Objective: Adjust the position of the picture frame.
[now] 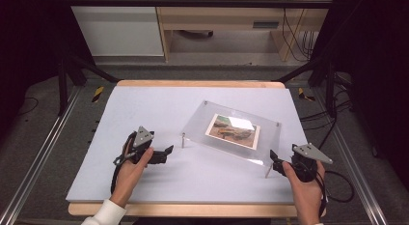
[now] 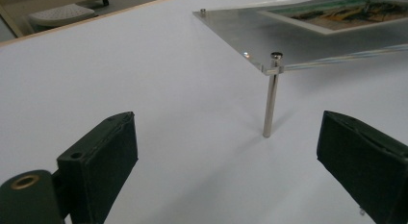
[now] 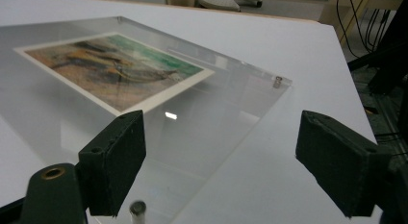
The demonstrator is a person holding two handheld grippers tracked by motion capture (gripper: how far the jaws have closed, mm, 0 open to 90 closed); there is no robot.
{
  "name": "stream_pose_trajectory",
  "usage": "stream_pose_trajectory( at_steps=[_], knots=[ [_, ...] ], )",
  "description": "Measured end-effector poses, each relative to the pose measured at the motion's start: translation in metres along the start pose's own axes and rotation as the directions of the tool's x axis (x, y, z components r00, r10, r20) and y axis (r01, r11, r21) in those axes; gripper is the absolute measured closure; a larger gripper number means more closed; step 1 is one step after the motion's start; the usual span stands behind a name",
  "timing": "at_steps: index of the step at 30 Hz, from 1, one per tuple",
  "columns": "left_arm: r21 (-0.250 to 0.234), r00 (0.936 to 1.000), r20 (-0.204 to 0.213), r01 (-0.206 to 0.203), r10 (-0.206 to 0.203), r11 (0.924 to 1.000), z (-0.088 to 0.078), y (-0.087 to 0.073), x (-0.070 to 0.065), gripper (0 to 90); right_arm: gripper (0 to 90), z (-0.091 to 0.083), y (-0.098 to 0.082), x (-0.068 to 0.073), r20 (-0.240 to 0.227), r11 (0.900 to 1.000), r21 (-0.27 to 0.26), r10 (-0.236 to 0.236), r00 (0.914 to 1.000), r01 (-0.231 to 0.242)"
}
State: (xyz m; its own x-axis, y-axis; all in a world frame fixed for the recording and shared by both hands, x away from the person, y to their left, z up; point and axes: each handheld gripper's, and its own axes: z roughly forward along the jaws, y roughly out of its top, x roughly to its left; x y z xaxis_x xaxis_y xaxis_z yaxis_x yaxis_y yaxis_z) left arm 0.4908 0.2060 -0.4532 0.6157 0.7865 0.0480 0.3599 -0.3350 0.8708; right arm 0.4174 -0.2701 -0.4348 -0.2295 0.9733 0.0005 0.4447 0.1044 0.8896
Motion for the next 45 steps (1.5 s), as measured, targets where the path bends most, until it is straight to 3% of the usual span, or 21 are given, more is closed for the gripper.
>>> stream_pose_trajectory(
  at_steps=[4, 8, 12, 15, 17, 19, 20, 24, 26, 29, 33, 41, 45],
  knots=[
    [0.024, 0.9999, 0.014, -0.008, 0.008, 0.9997, 0.003, 0.000, -0.006, 6.7, 21.7, -0.010, -0.009, -0.004, 0.006, 0.999, 0.012, 0.049, 0.9988, -0.049],
    [0.054, 0.9998, 0.018, -0.007, 0.006, 0.9985, 0.004, 0.001, -0.012, 6.7, 22.0, -0.017, -0.015, -0.002, -0.002, 0.999, 0.016, 0.039, 0.9993, -0.039],
    [0.027, 0.9997, 0.021, 0.007, -0.008, 0.9996, -0.002, 0.012, -0.014, 8.2, 23.6, -0.022, -0.014, -0.001, -0.026, 0.998, 0.014, 0.056, 0.9981, -0.056],
    [0.006, 0.9987, 0.049, 0.010, -0.010, 0.9999, -0.003, 0.027, -0.015, 13.1, 31.6, -0.021, -0.009, -0.001, -0.063, 0.998, 0.011, 0.069, 0.9956, -0.069],
    [-0.002, 0.9974, 0.070, 0.019, -0.019, 0.9998, 0.001, 0.038, -0.015, 14.6, 33.1, -0.019, -0.006, -0.001, -0.081, 0.997, 0.011, 0.073, 0.9941, -0.072],
    [0.016, 0.9977, 0.068, -0.002, 0.001, 0.9999, 0.009, 0.049, -0.015, 16.3, 35.9, -0.012, 0.003, -0.003, -0.099, 0.997, 0.019, 0.077, 0.9921, -0.076],
    [0.050, 0.9958, 0.087, -0.033, 0.029, 0.9982, 0.019, 0.059, -0.016, 16.4, 35.8, -0.010, 0.006, -0.003, -0.109, 0.997, 0.024, 0.076, 0.9911, -0.074],
    [0.098, 0.9959, 0.079, -0.053, 0.045, 0.9938, 0.037, 0.071, -0.015, 17.1, 35.5, -0.002, 0.008, -0.007, -0.133, 0.994, 0.062, 0.102, 0.9858, -0.095],
    [0.120, 0.9956, 0.091, -0.033, 0.022, 0.9922, 0.049, 0.075, -0.012, 18.1, 34.2, 0.005, 0.003, -0.012, -0.166, 0.985, 0.110, 0.150, 0.9747, -0.133],
    [0.125, 0.9940, 0.100, 0.030, -0.042, 0.9917, 0.061, 0.078, -0.007, 19.2, 33.9, 0.007, 0.000, -0.014, -0.179, 0.980, 0.121, 0.176, 0.9681, -0.155],
    [0.157, 0.9878, 0.122, 0.076, -0.096, 0.9846, 0.070, 0.075, -0.003, 18.8, 32.7, 0.011, -0.005, -0.020, -0.235, 0.962, 0.154, 0.257, 0.9373, -0.225],
    [0.162, 0.9836, 0.128, 0.106, -0.127, 0.9811, 0.067, 0.076, 0.000, 18.6, 30.1, 0.014, -0.006, -0.016, -0.251, 0.957, 0.182, 0.269, 0.9297, -0.228],
    [0.168, 0.9778, 0.142, 0.130, -0.154, 0.9772, 0.066, 0.077, 0.004, 20.4, 29.2, 0.015, -0.007, -0.015, -0.252, 0.951, 0.196, 0.284, 0.9252, -0.238]
  ],
)
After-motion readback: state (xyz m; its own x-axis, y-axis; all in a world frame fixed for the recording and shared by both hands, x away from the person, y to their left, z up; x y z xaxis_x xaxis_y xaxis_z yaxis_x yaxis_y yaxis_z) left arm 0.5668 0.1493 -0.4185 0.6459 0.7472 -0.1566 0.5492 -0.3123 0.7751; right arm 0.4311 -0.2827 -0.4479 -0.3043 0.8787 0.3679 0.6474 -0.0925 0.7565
